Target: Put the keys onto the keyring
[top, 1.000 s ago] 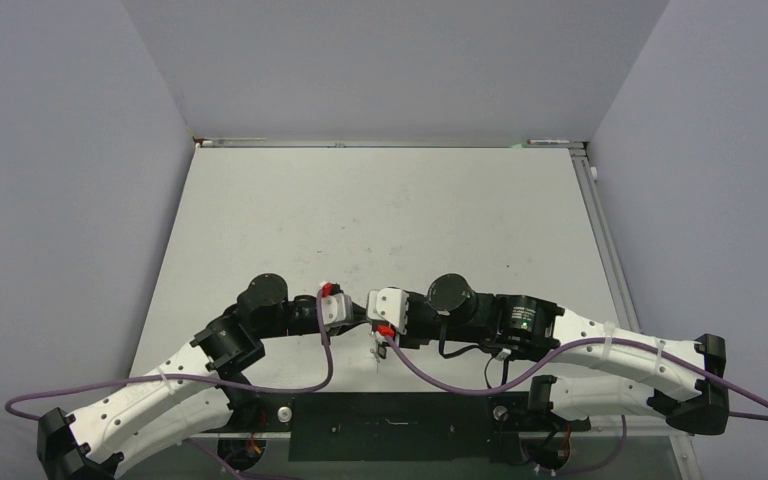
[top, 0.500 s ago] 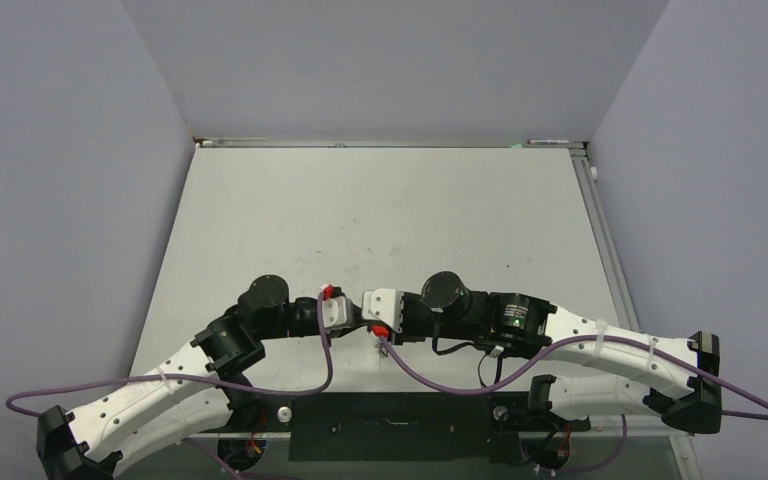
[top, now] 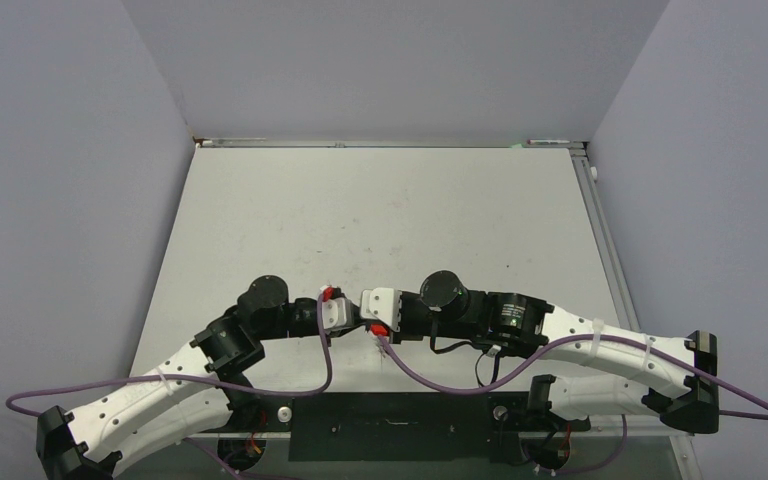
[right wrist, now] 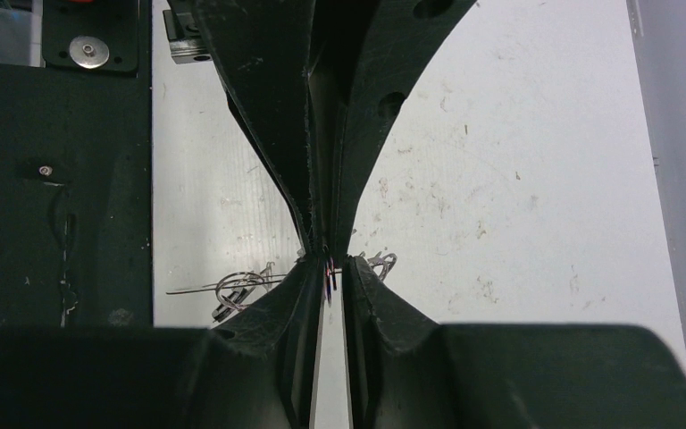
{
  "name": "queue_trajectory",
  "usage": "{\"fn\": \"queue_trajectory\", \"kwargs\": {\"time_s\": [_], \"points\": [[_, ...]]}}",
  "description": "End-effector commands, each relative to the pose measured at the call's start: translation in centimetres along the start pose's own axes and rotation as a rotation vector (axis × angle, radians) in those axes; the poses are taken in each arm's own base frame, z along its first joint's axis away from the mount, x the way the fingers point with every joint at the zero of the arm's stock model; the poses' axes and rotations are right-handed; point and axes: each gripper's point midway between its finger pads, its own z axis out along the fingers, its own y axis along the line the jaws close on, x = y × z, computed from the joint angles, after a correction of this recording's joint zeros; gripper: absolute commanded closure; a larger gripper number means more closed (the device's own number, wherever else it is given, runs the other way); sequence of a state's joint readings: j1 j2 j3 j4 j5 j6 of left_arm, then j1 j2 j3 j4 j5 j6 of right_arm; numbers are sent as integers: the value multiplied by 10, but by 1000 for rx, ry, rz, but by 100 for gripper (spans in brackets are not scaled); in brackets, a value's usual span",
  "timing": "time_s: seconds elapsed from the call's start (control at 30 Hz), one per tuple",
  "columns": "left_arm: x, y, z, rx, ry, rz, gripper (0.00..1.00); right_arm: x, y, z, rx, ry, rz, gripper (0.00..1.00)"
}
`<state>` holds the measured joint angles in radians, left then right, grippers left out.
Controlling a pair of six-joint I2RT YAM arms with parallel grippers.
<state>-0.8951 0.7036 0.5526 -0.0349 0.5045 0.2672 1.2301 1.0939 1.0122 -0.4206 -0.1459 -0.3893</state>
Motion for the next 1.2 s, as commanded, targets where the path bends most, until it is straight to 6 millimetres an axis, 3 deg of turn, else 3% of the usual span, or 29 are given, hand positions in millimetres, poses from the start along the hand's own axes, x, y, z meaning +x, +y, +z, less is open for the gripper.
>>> {"fn": "queue_trajectory", "kwargs": {"time_s": [0.0,0.13,0.3,0.47,0.57,0.77,1.03,1.17], "points": [[-37,2,-4,0,-94,56,100,-2,-5,4,16,-20,-2,87],[-38,1,-5,3,-99,58,100,-4,-2,5,-3,-37,-10,95],[-40,2,-6,-3,-111,60,99,-8,-1,4,-14,-63,-24,95],[-46,8,-12,-48,-136,70,61,-32,-11,-12,55,-204,-30,95],[-49,12,-16,-81,-151,74,51,-44,-15,-23,96,-296,-25,95],[-53,11,-18,-77,-174,76,52,-67,-21,-46,166,-489,9,95],[-70,0,-26,-29,-272,97,55,-82,-18,-64,196,-715,109,95],[-77,-6,-31,-2,-318,106,52,-94,-19,-91,238,-969,194,95]]}}
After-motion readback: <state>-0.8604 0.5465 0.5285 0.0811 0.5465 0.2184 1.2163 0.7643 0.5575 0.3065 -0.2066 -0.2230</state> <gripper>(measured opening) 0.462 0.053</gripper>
